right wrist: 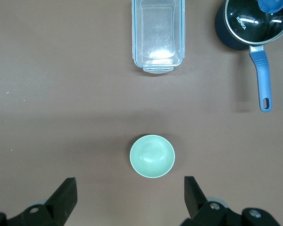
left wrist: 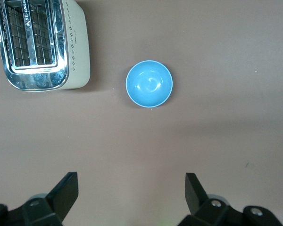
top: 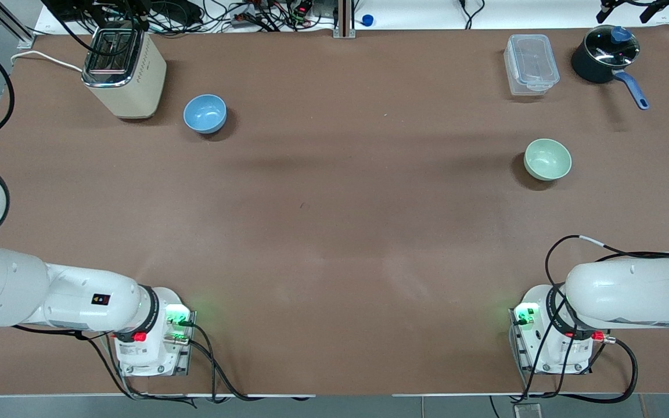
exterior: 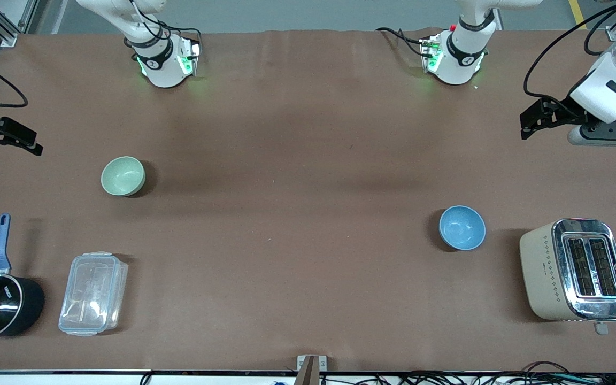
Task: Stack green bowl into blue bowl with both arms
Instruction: 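Reach the left gripper down to the blue bowl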
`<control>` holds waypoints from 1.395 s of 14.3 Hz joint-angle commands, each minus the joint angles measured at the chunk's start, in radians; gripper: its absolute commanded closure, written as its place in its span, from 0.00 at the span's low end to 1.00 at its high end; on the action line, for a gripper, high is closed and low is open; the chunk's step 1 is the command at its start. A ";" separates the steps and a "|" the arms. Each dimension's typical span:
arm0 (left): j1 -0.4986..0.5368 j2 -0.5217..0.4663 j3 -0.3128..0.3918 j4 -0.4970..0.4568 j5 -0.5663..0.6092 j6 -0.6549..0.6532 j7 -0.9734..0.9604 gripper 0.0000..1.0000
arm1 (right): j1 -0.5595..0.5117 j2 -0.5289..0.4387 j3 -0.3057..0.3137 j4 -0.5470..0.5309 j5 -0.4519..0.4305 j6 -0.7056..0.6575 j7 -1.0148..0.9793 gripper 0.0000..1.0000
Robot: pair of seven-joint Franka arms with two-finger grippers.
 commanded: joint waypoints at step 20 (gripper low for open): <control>0.104 0.523 0.010 -0.191 0.043 0.668 0.009 0.11 | -0.063 -0.004 -0.002 -0.058 0.106 0.026 -0.049 0.00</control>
